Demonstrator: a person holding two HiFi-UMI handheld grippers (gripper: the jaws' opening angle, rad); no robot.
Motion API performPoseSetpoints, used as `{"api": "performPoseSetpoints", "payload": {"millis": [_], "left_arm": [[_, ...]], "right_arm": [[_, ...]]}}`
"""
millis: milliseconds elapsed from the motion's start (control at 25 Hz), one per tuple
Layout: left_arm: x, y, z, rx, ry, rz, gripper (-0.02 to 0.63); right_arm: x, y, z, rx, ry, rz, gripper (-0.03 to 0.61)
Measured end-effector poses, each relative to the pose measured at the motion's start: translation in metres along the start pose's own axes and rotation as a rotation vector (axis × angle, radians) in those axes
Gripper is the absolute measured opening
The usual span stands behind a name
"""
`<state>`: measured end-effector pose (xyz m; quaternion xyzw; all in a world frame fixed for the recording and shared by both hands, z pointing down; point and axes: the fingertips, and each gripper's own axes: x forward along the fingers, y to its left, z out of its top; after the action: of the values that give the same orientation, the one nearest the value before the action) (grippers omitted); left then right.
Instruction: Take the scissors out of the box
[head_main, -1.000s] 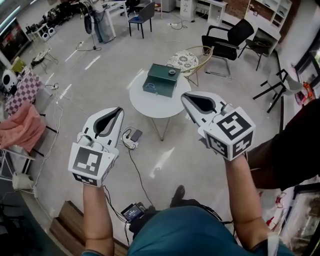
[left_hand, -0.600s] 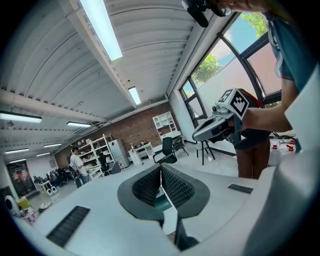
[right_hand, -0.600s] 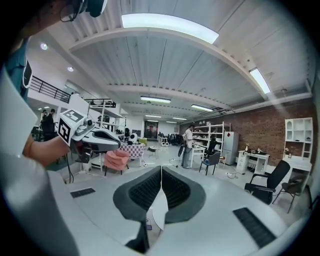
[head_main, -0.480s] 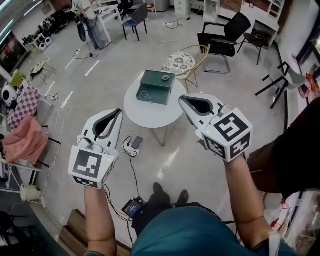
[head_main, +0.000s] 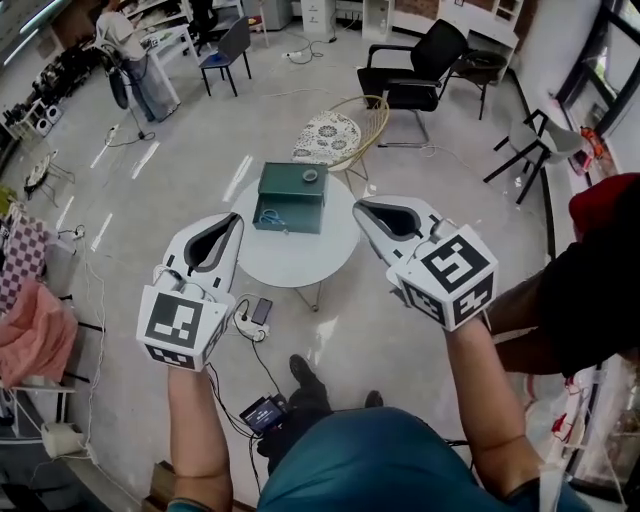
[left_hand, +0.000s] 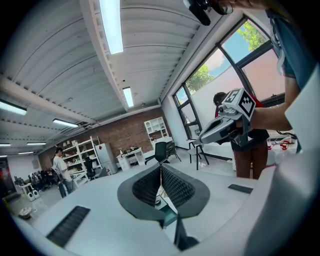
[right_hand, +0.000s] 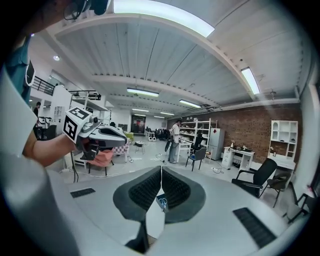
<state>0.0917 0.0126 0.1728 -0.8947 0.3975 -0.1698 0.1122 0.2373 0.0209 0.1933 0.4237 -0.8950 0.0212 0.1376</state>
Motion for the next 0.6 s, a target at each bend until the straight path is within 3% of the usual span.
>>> {"api": "performPoseSetpoints", "payload": {"millis": [600], "left_arm": [[0.05, 0.181, -0.051, -0.009, -0.036, -0.082, 0.023]], "right_arm": [[0.169, -0.006, 0.049, 0.011, 0.05, -0.096, 0.038]]}}
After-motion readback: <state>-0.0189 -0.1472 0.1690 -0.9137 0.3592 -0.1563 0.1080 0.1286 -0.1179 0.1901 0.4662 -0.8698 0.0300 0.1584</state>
